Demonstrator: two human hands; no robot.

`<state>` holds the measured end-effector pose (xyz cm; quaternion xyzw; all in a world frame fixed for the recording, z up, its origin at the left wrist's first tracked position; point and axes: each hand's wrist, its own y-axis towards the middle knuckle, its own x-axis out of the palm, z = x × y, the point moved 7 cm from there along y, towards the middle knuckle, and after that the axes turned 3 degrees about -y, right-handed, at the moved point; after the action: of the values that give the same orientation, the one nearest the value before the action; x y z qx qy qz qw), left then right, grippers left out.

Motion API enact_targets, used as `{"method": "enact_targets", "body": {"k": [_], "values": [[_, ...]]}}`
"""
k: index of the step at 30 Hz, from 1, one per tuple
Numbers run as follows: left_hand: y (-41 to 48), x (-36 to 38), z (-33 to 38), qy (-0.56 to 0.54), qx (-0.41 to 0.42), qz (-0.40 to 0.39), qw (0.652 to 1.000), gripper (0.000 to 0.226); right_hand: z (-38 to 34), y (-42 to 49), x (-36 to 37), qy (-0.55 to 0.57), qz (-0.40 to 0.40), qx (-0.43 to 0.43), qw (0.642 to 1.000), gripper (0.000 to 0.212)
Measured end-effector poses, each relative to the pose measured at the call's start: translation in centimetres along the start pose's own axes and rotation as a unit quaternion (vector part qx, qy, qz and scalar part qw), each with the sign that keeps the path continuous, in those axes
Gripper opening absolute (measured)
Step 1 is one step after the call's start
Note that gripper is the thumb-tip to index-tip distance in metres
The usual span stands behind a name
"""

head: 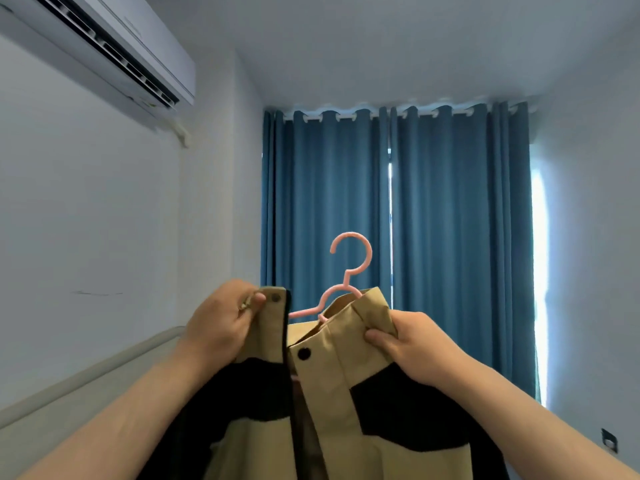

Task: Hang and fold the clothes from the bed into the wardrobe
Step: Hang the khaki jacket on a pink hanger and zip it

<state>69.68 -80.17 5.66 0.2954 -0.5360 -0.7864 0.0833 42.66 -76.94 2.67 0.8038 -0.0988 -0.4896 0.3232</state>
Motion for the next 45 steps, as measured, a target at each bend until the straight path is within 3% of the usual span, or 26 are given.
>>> {"method": "enact_targets", "body": {"k": [2, 4, 6, 8, 11, 12, 13, 15, 16, 17, 19, 23, 25, 26, 29, 31, 32, 35, 37, 40, 42, 44, 45], "values": [[0.5, -2.9, -2.6, -0.080, -0.130, 0.122, 0.981, 0.032, 0.9, -0.4, 0.1, -0.065, -0.023, 0.008, 0.998, 0.011], [0.9, -4.6, -4.4, -0.212, -0.223, 0.165, 0.937, 0.033, 1.9, -0.5, 0.4, -0.122, -0.048, 0.016, 0.991, 0.018], [1.1, -5.1, -3.9, -0.318, -0.246, 0.127, 0.907, 0.032, 2.3, -0.4, 0.7, -0.159, -0.060, 0.013, 0.985, 0.024], [0.6, -4.4, -2.1, -0.413, -0.242, 0.034, 0.877, 0.036, 2.5, -0.1, 0.3, -0.129, -0.047, 0.025, 0.990, 0.020], [-1.3, -2.1, 0.4, -0.542, -0.211, -0.134, 0.802, 0.073, 2.7, 0.2, -0.3, 0.013, 0.014, 0.049, 0.999, 0.008], [-1.9, -1.1, -0.2, -0.559, -0.219, -0.140, 0.787, 0.076, 2.5, 0.2, -0.4, 0.038, 0.023, 0.049, 0.998, 0.012], [-2.2, -0.3, -1.4, -0.536, -0.226, -0.127, 0.803, 0.069, 2.3, 0.2, -0.2, 0.052, 0.025, 0.046, 0.997, 0.014], [-2.9, 0.8, -3.7, -0.334, -0.233, -0.099, 0.908, 0.040, 2.0, 0.1, 0.5, 0.068, 0.020, 0.037, 0.997, 0.013], [-3.5, 2.0, -4.4, -0.263, -0.246, -0.135, 0.923, 0.028, 2.0, 0.1, 0.6, 0.074, 0.021, 0.035, 0.996, 0.011], [-4.4, 3.2, -5.1, -0.233, -0.277, -0.176, 0.915, 0.021, 2.2, 0.1, 0.7, 0.081, 0.024, 0.034, 0.996, 0.010], [-5.8, 4.0, -6.3, -0.214, -0.352, -0.204, 0.888, 0.037, 2.5, 0.1, 0.7, 0.083, 0.029, 0.036, 0.995, 0.010], [-6.0, 3.4, -9.1, -0.197, -0.329, -0.207, 0.900, 0.083, 3.7, 0.0, 0.3, 0.097, 0.033, 0.051, 0.993, 0.017], [-5.8, 2.9, -7.7, -0.209, -0.317, -0.215, 0.900, 0.073, 4.2, -0.2, 0.2, 0.107, 0.031, 0.050, 0.993, 0.018], [-6.0, 3.2, -7.0, -0.235, -0.322, -0.231, 0.888, 0.067, 4.4, -0.3, 0.1, 0.110, 0.033, 0.049, 0.992, 0.018], [-9.1, 5.5, -6.3, -0.332, -0.415, -0.291, 0.796, 0.057, 5.0, -0.7, -0.2, 0.116, 0.054, 0.051, 0.991, 0.021], [-10.4, 6.5, -5.8, -0.359, -0.443, -0.279, 0.773, 0.060, 5.3, -0.9, -0.5, 0.115, 0.061, 0.054, 0.990, 0.020], [-9.8, 6.3, -6.0, -0.343, -0.431, -0.254, 0.795, 0.062, 5.6, -0.9, -0.5, 0.105, 0.060, 0.060, 0.991, 0.019], [-5.4, 4.4, -6.0, -0.190, -0.300, -0.182, 0.917, 0.065, 6.7, -0.6, 0.1, 0.019, 0.013, 0.071, 0.997, 0.013], [-2.1, 2.6, -5.4, -0.102, -0.236, -0.138, 0.956, 0.048, 6.5, -0.3, 1.1, -0.074, -0.043, 0.055, 0.995, 0.010], [1.5, 0.5, -2.9, 0.034, -0.163, -0.079, 0.983, 0.040, 6.0, 0.3, 1.3, -0.085, -0.029, 0.044, 0.995, 0.010], [1.9, 0.6, -1.8, 0.038, -0.137, -0.056, 0.988, 0.034, 6.2, 0.5, 0.5, -0.038, 0.011, 0.057, 0.998, 0.009], [1.1, 0.7, -1.2, 0.119, -0.077, 0.007, 0.990, 0.022, 6.4, 0.2, 0.0, 0.036, 0.039, 0.069, 0.996, 0.011], [0.3, 1.0, -1.2, 0.157, -0.052, 0.041, 0.985, 0.027, 6.4, -0.1, -0.2, 0.066, 0.049, 0.070, 0.994, 0.014]]}}
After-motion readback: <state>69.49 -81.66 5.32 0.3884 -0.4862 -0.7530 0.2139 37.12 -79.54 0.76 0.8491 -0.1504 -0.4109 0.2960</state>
